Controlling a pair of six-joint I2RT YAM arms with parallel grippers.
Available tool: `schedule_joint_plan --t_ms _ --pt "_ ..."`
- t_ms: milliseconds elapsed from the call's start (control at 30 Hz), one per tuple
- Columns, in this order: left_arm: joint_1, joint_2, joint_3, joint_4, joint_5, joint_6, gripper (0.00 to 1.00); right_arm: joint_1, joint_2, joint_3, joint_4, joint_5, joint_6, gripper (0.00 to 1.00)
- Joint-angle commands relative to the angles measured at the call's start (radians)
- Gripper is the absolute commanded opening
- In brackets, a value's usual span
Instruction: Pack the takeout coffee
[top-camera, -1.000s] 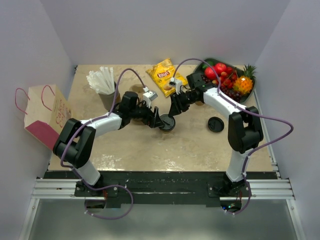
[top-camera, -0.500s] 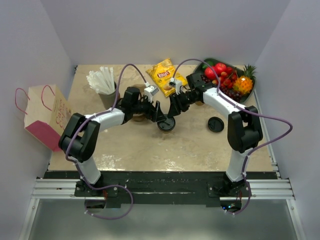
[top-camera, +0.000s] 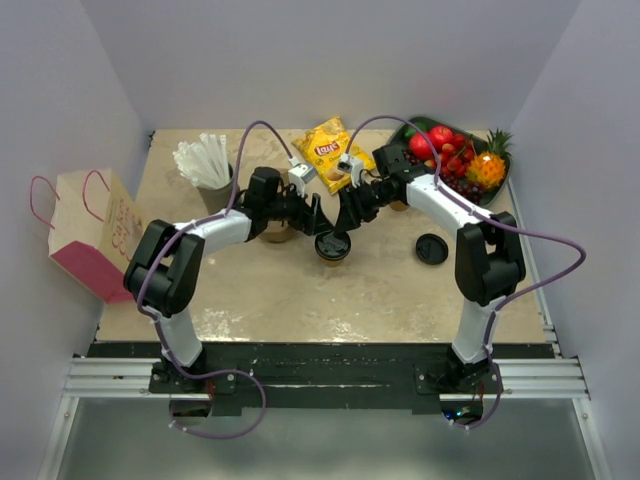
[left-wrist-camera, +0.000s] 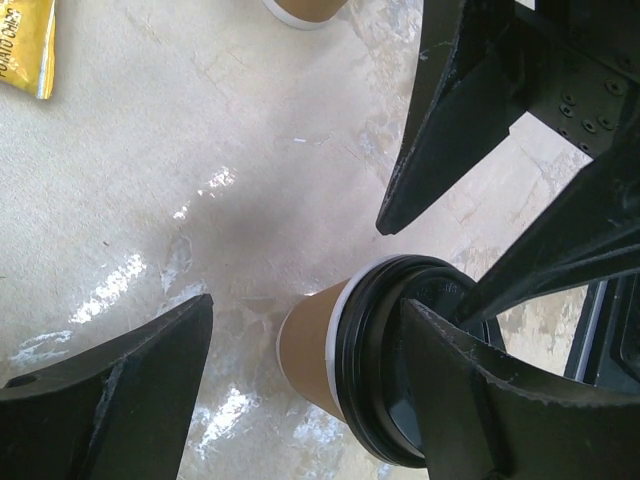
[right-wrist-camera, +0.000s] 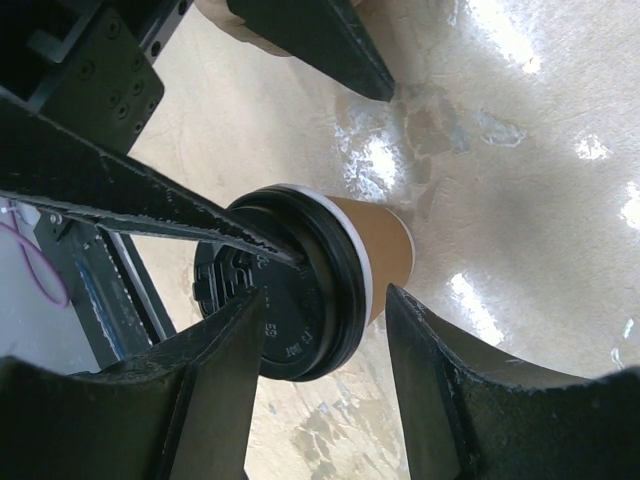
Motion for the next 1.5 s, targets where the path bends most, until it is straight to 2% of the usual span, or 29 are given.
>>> schedule_joint_plan --t_ms 0,567,800,900,1033,1267,1467 --pt "0.009 0.016 0.042 0.043 0.006 -0.001 0.8 0.001 0.007 0.026 0.006 -0.046 -0.015 0.55" --pt "0.022 0.007 0.053 0.04 0.017 -0.011 0.79 0.0 0.036 0.012 -0.005 -0.019 -0.025 0.54" --pt "0.062 -0.045 0.003 0.012 0.192 -0.023 0.87 0.0 0.047 0.001 -0.006 -0.022 -0.022 0.53" --pt "0.06 -0.031 -0.037 0.025 0.255 -0.078 0.86 -0.005 0.062 -0.003 0.0 -0.034 -0.009 0.53" --pt "0.06 0.012 -0.07 0.096 0.249 -0.173 0.84 -0.014 0.079 -0.017 0.012 -0.063 0.0 0.52" --pt "0.069 0.084 -0.099 0.189 0.224 -0.291 0.83 -0.061 0.134 -0.042 0.021 -0.204 0.001 0.51" --pt "0.071 0.101 -0.082 0.2 0.23 -0.296 0.82 -0.084 0.151 -0.046 0.029 -0.252 0.0 0.51"
